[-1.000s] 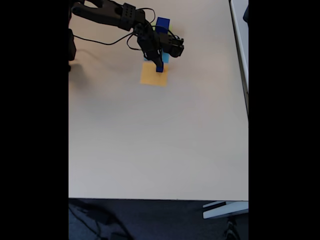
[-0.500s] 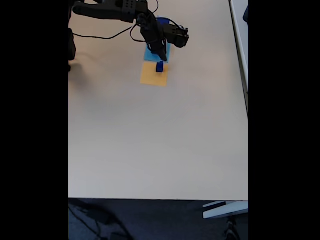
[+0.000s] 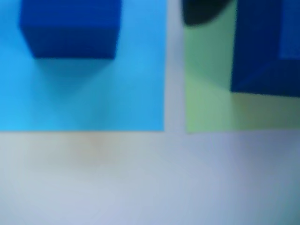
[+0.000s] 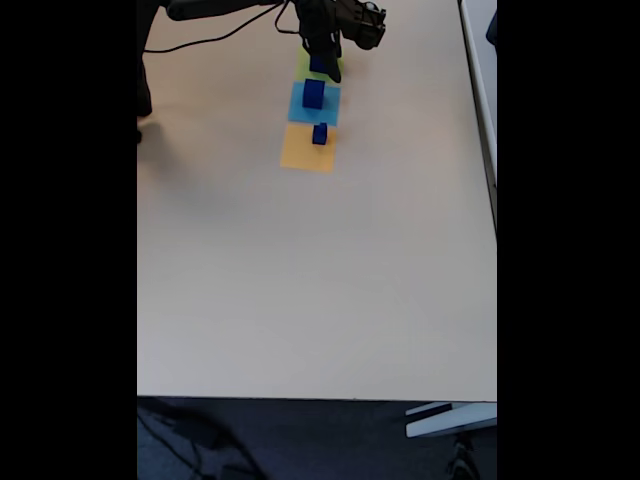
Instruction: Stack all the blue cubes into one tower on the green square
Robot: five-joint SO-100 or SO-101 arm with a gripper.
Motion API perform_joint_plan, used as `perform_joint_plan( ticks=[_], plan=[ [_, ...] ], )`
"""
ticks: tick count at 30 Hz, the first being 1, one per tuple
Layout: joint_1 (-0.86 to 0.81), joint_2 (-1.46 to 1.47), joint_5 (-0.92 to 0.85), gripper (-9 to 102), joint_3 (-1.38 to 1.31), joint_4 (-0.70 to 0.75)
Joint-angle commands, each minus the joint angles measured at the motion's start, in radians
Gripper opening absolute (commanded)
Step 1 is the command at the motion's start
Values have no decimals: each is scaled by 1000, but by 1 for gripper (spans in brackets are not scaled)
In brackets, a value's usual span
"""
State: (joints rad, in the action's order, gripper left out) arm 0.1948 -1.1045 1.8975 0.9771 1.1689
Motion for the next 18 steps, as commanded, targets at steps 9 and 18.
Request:
perform_joint_plan(
  ticks=[9,18],
  plan=[
    [86,89,146,24,-206,28],
    [95,158,163,7,-318,37]
  ],
)
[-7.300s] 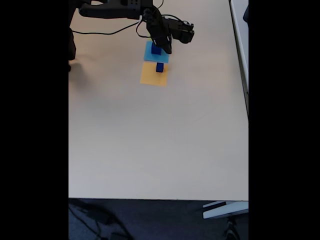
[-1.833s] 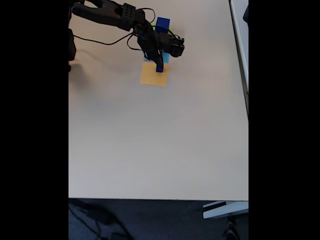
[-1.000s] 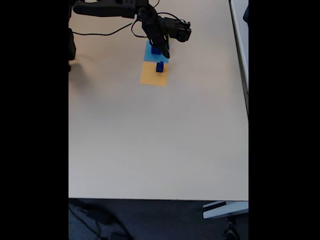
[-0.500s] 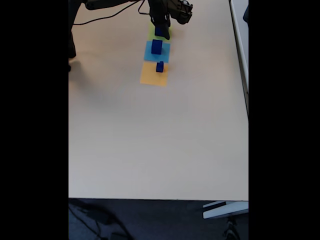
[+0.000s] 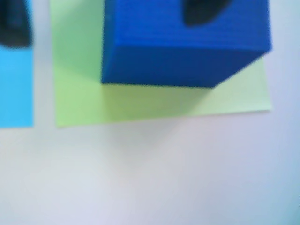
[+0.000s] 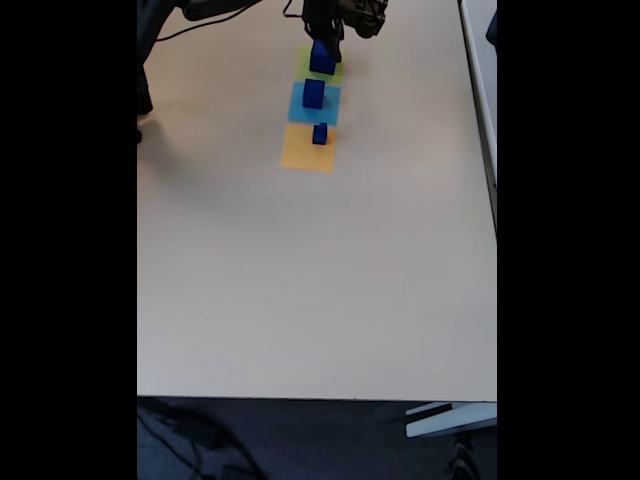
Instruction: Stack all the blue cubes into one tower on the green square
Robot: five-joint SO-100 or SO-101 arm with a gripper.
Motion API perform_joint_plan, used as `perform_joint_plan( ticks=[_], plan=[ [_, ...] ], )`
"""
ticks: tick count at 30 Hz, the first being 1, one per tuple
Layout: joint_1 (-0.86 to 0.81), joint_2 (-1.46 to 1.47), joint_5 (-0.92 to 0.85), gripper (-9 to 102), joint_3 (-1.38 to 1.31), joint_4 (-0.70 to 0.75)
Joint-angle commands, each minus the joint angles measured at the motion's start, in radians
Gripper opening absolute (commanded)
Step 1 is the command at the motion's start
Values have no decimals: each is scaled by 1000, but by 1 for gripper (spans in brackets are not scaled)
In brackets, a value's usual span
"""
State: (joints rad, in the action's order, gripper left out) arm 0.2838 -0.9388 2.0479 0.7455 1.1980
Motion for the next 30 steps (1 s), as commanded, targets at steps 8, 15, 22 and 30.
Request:
perform_joint_plan(
  ticks=[8,15,22,30],
  plan=[
    [18,158,8,0,-299,-15],
    [29,222,0,0,-325,-71],
    [49,239,8,0,-325,-77],
    [54,244,-3,0,-325,-72]
  ],
)
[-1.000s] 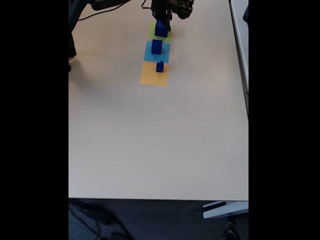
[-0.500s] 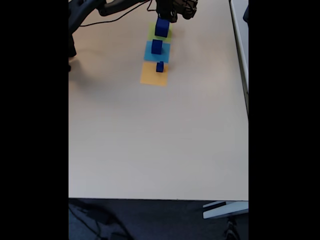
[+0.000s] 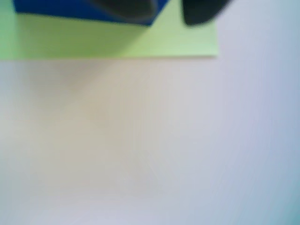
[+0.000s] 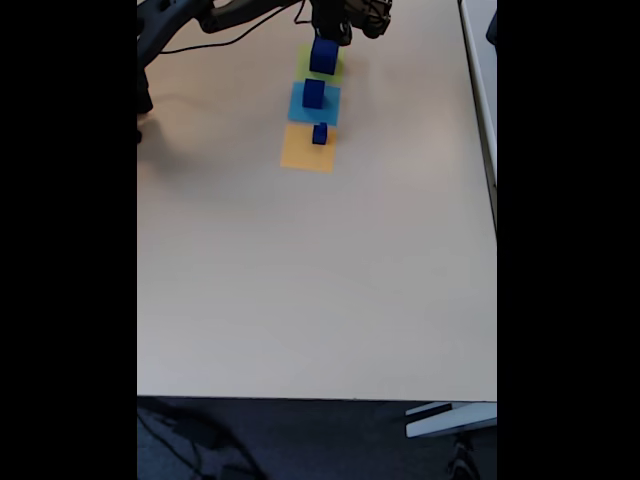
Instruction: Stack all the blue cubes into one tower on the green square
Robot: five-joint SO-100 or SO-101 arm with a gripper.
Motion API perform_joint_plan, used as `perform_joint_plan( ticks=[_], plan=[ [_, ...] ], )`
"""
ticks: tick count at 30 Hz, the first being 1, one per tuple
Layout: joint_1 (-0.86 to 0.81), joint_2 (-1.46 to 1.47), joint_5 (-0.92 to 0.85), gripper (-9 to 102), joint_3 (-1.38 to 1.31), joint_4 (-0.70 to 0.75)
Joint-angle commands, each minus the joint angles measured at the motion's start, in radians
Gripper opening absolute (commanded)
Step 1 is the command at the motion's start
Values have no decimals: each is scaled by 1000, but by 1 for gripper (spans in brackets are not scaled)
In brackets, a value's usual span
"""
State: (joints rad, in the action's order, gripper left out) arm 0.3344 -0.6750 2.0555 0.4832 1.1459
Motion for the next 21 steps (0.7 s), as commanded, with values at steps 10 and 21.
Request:
perform_joint_plan(
  ticks=[10,21],
  plan=[
    [17,5,14,0,-58,-25],
    [23,11,12,0,-57,-23]
  ],
)
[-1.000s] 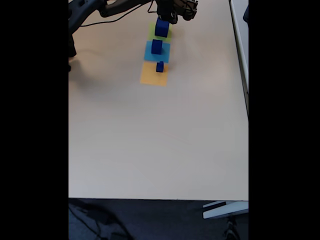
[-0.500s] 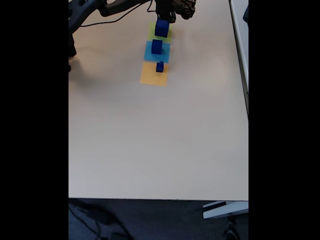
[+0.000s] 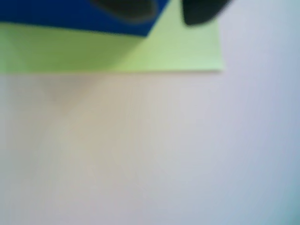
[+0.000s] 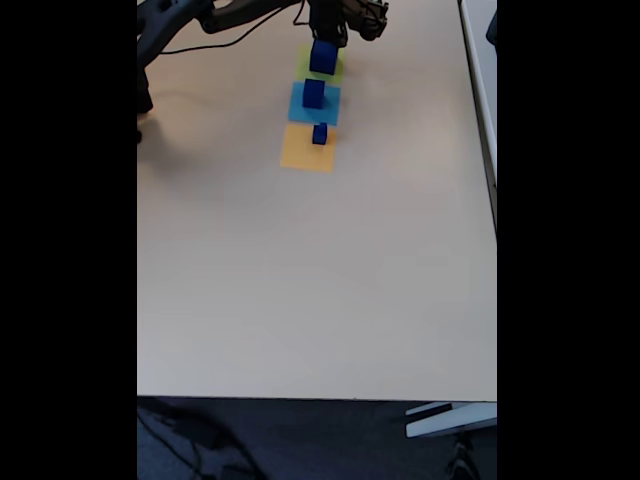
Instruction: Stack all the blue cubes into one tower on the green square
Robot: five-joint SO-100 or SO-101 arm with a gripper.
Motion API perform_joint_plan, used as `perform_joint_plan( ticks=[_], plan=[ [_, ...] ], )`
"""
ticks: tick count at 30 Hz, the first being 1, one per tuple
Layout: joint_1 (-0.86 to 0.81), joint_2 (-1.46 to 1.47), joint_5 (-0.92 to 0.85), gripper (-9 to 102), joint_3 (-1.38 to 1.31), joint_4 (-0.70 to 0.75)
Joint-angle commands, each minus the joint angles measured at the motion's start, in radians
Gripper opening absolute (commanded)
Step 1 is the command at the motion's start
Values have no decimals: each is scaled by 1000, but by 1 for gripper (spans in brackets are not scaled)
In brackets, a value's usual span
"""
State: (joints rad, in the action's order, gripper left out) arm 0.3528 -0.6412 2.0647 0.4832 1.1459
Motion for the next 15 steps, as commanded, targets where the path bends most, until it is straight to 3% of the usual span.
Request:
perform_joint_plan(
  ticks=[1,15],
  plan=[
    [5,-23,3,0,-57,-23],
    [11,-41,5,0,-18,-18]
  ],
)
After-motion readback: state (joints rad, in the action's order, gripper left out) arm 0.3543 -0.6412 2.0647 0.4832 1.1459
